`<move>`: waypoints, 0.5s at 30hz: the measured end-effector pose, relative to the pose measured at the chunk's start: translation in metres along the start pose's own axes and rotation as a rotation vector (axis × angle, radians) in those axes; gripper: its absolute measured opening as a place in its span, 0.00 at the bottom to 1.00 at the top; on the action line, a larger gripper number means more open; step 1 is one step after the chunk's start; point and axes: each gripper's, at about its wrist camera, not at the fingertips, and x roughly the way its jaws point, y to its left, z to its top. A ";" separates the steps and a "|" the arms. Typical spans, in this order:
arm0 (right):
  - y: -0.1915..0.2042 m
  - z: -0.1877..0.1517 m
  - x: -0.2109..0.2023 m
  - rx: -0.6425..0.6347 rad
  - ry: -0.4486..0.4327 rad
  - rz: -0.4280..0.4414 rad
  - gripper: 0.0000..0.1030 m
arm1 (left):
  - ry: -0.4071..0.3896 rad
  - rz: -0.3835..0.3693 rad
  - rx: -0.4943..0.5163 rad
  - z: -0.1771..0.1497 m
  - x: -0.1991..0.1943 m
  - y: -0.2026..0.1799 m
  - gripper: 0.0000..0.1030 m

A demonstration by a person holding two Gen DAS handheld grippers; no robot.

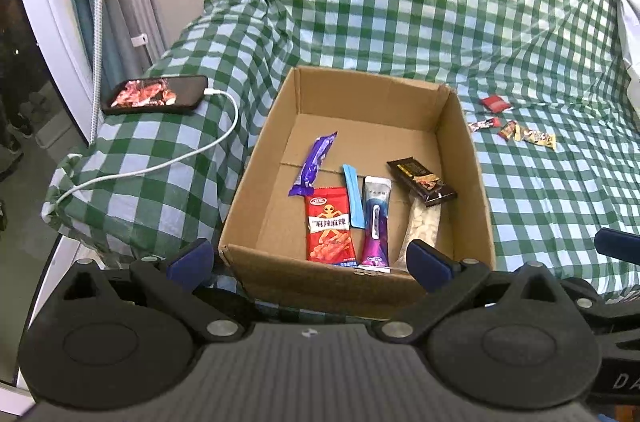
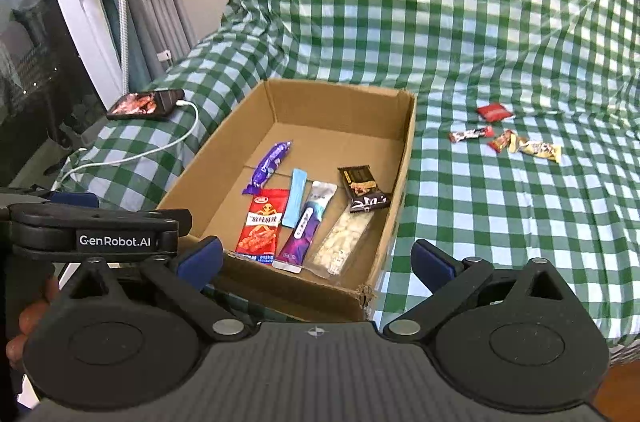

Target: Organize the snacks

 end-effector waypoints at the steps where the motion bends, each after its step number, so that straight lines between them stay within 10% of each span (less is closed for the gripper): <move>1: 0.000 -0.001 -0.004 0.000 -0.007 -0.001 0.97 | -0.006 -0.002 0.003 -0.001 -0.004 -0.001 1.00; 15: 0.005 -0.011 -0.034 0.006 -0.065 0.009 0.98 | -0.062 0.004 0.020 -0.013 -0.035 -0.004 1.00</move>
